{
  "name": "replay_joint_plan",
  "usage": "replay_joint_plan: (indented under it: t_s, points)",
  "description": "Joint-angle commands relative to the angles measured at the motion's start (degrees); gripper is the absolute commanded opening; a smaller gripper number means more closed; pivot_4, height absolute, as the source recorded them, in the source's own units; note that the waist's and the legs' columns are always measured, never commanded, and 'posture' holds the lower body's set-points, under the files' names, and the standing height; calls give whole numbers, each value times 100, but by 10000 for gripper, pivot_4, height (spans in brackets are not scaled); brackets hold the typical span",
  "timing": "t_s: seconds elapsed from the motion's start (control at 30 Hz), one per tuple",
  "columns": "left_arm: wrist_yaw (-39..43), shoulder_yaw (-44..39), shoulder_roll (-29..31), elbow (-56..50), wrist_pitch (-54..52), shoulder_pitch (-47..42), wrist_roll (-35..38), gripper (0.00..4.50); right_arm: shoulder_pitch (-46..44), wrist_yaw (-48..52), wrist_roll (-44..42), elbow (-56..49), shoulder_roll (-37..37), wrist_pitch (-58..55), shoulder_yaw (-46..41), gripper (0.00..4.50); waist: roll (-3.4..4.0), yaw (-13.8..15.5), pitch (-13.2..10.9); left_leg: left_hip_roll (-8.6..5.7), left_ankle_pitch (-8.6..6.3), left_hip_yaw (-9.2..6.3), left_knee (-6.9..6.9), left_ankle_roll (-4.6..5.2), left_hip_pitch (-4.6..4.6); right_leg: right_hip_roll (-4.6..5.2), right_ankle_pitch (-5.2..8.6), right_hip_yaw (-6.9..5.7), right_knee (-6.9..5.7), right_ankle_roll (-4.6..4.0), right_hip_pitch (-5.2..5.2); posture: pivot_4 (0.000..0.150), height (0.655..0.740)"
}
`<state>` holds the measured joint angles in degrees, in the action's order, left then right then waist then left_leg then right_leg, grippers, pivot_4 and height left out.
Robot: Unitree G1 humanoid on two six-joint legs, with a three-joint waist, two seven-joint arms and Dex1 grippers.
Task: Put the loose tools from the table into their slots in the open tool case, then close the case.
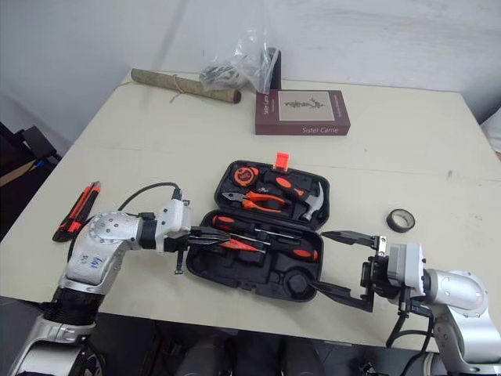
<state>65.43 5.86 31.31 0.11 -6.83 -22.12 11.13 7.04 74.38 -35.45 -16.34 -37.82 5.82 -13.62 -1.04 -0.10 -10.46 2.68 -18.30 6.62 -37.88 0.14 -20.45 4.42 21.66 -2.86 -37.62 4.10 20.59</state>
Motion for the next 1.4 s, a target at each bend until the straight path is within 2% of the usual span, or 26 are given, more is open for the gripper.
replay_joint_plan:
  t_s: [0.03, 0.4, 0.53, 0.6, 0.7, 0.8, 0.9, 1.0, 1.13, 1.23, 1.33, 1.4]
  points:
    - [-188, 173, -24, 107, 261, -26, -215, 313, -28, 81, -37, 85, 27, 172, -52, 45000, 0, 1, 0, 0, -1, 0, -1, 1, -1, 0, 0, 0, 0, 0, 0, 1500, 7400]
    - [-91, 641, 166, 563, 659, -18, -559, 313, -3, 149, -20, 228, 35, 334, -49, 45000, 2, -14, 2, 2, 0, 3, -1, 0, 9, -1, 0, 0, -3, 1, -7, 1500, 7400]
    - [-162, 919, 311, 597, 354, -30, -866, 313, 31, 165, -15, 273, 40, 400, -57, 45000, 4, -12, 4, 2, -1, 3, -1, 0, 12, -1, 0, 0, -3, 1, -12, 1500, 7400]
    - [-452, 968, 297, 678, 124, -87, -1060, 313, 44, 171, -15, 289, 45, 433, -59, 45000, 18, -14, 15, 2, -1, 3, -1, 0, 15, -1, 0, 1, -3, 1, -15, 1500, 7400]
    - [-518, 1020, 337, 590, -235, -106, -1024, 313, 43, 158, -2, 301, 52, 463, -57, 45000, 28, -9, 36, 2, -2, 3, 0, 0, 22, 0, 0, 2, -2, 1, -23, 1500, 7400]
    - [-367, 1051, 437, 369, -80, -48, -892, 313, 36, 126, 29, 313, 53, 484, -53, 45000, 35, -30, 46, 4, -4, 3, 1, 0, 26, -1, 0, 3, -2, 1, -25, 1500, 7400]
    - [-214, 661, 479, 104, 445, 73, -398, 313, 76, -4, 84, 291, 26, 494, -149, 45000, 37, -47, 47, 5, -4, 4, 7, -3, 26, -2, 0, 3, -1, 0, -22, 1500, 7400]
    - [-24, -337, 533, -212, 744, 331, 611, 313, 284, -97, 11, 357, -103, 481, -585, 45000, 35, -64, 41, 5, -3, 4, 12, -5, 17, -2, 0, 3, 1, 0, -10, 1500, 7400]
    - [-99, -1509, 905, -298, 629, 922, 1271, 313, 704, -27, -36, 733, -241, 632, -1296, 45000, 24, -50, 30, 7, -2, 3, 9, -5, 5, -1, 0, 1, 3, 0, 0, 1500, 7400]
    - [-441, -2845, 1244, -111, 315, 1814, 1574, 8523, 1141, -141, 120, 1279, -266, 928, -2075, 45000, 25, -97, 30, 5, -8, 3, 18, 4, 10, 2, 0, 2, 15, 0, -7, 1500, 7400]
    - [-1055, -4268, 1414, 595, 376, 2458, 1615, 21917, 1593, -285, 263, 1937, -217, 1239, -2744, 45000, 15, -141, 25, 1, -19, 3, 51, 25, 18, 7, 0, 2, 31, 0, -9, 1500, 7400]
    - [-1466, -5084, 1581, 1464, 1039, 2812, 1319, 30482, 1863, -410, 367, 2323, -171, 1420, -3049, 45000, 9, -149, 24, 1, -20, 3, 69, 26, 20, 6, 0, 0, 43, 0, -8, 1500, 7400]
